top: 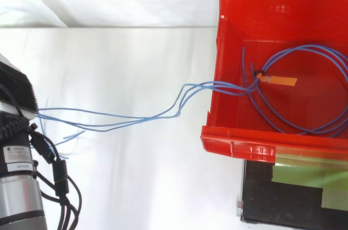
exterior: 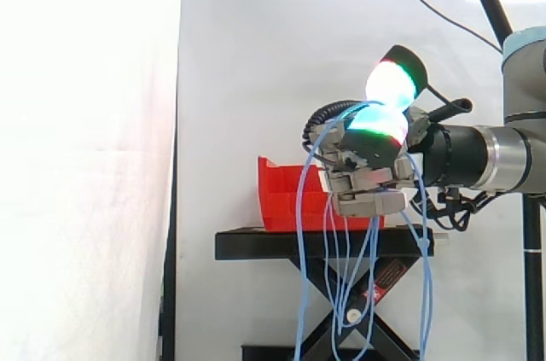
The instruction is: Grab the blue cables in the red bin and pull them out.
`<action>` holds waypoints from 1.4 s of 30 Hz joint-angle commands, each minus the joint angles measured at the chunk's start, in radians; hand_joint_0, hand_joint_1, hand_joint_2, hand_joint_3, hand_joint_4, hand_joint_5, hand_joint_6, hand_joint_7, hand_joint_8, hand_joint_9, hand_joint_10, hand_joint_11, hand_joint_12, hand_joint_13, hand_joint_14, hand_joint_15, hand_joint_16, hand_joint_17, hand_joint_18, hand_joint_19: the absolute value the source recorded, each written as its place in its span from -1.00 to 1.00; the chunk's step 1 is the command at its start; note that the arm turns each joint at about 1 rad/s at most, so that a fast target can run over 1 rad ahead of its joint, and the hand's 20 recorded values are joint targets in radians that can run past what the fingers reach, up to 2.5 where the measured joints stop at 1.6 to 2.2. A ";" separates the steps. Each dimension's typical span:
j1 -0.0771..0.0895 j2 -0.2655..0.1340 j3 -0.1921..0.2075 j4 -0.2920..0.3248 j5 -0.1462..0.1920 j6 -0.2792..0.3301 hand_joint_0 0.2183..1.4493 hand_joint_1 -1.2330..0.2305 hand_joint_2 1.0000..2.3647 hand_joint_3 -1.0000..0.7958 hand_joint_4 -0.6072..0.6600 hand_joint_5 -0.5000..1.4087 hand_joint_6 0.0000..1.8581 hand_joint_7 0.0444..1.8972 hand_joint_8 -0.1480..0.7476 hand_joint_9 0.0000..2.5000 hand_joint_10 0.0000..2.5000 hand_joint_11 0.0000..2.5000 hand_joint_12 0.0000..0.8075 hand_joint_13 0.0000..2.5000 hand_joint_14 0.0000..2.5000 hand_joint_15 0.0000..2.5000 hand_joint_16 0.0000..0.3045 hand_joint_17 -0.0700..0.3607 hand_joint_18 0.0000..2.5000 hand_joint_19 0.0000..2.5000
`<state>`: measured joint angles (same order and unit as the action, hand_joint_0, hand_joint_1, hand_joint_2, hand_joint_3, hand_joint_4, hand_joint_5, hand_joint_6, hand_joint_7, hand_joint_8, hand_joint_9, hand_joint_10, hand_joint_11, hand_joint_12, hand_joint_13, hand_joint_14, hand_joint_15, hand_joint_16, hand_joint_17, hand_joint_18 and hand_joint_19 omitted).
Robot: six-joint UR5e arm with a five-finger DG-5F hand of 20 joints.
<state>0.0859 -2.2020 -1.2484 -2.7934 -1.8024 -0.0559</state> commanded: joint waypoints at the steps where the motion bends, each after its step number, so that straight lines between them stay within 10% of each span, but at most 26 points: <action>1: 0.000 0.001 0.000 0.000 0.000 0.000 0.31 -0.73 -0.98 -0.55 0.07 0.21 0.63 -0.88 -0.06 -0.07 -0.17 0.08 -0.36 -0.17 1.00 -0.41 -0.80 -0.36 0.01 -0.02; 42: 0.000 0.001 0.000 0.000 0.000 0.000 0.27 -0.69 -0.99 -0.60 0.05 0.20 0.65 -0.88 -0.06 -0.10 -0.12 0.07 -0.38 -0.17 1.00 -0.44 -0.79 -0.34 0.01 -0.08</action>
<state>0.0859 -2.2016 -1.2483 -2.7934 -1.8024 -0.0559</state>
